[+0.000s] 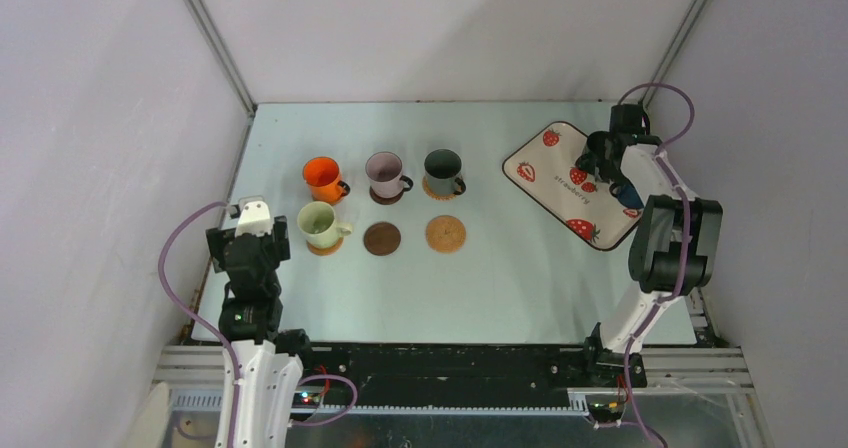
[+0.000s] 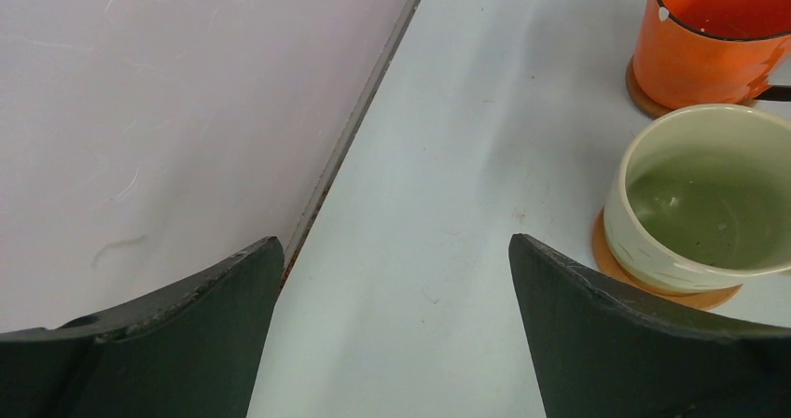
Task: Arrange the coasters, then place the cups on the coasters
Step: Pick up the cup from the tray.
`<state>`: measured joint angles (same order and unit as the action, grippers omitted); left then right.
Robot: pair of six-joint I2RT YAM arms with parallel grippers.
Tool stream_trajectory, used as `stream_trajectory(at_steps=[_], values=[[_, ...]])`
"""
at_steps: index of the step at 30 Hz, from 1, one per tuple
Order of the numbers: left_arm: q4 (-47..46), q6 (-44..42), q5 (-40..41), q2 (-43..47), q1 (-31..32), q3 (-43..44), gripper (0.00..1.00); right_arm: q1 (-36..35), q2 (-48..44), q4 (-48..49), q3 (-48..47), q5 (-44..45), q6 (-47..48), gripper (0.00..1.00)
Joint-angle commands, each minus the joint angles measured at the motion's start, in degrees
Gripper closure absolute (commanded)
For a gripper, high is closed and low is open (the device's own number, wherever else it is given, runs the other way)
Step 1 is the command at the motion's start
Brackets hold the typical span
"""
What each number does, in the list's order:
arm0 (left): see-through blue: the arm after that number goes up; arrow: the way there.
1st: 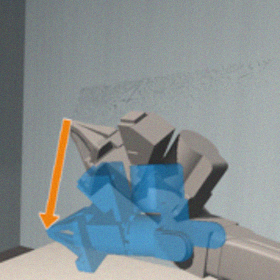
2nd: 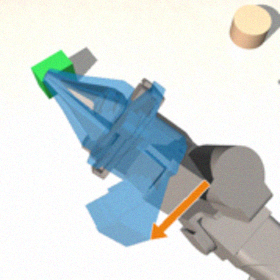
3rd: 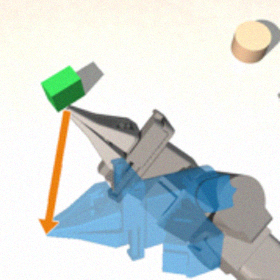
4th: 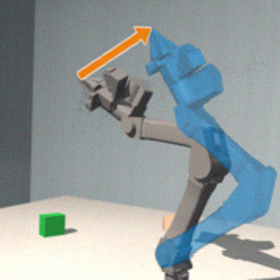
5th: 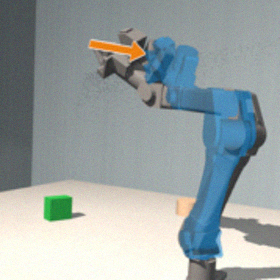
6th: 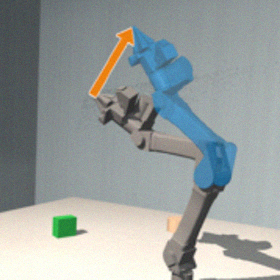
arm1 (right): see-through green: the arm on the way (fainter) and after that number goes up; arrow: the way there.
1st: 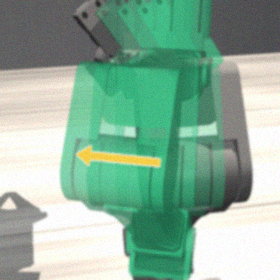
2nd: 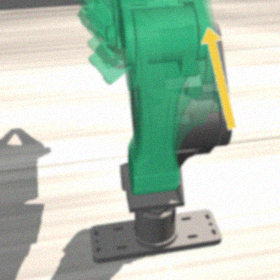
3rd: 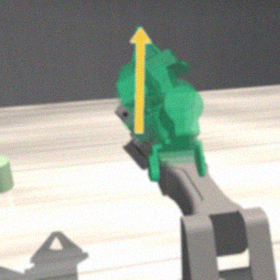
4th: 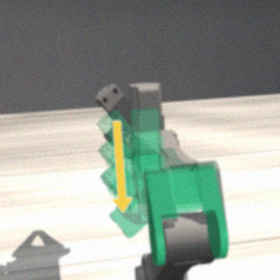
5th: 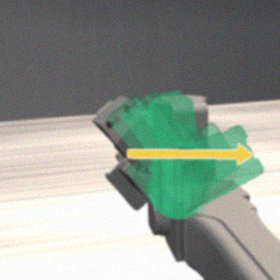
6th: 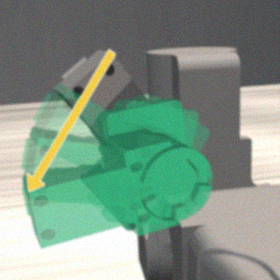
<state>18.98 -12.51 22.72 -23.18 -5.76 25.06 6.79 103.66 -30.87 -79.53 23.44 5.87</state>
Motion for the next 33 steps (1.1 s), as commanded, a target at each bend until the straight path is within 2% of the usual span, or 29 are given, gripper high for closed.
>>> stream_trajectory(at_steps=[1, 12, 21, 28, 33], values=[[-0.93, 0.25, -0.54, 0.88, -0.33, 1.61, 0.02, -0.54, -6.35, -0.85, 2.96, -2.28, -1.08, 0.23], [-0.41, 0.3, -0.99, 1.93, -0.3, 1.74, 0.02, 4.0, -9.33, -0.42, 6.93, -6.93, -1.73, 0.26], [-0.23, 0.34, -0.92, 2.29, -0.3, 1.75, 0.02, 3.94, -10.59, -0.59, 6.93, -8.03, -2.39, 0.26], [-0.36, 0.42, -0.92, 2.0, -0.33, 1.75, 0.01, 4.37, -11.88, 1.44, 6.88, -14.26, -4.45, 0.25], [-0.57, 0.37, -0.79, 1.6, -0.23, 1.71, 0.02, 3.85, -11.67, 1.91, 4.15, -12.41, -4.95, 0.23]])
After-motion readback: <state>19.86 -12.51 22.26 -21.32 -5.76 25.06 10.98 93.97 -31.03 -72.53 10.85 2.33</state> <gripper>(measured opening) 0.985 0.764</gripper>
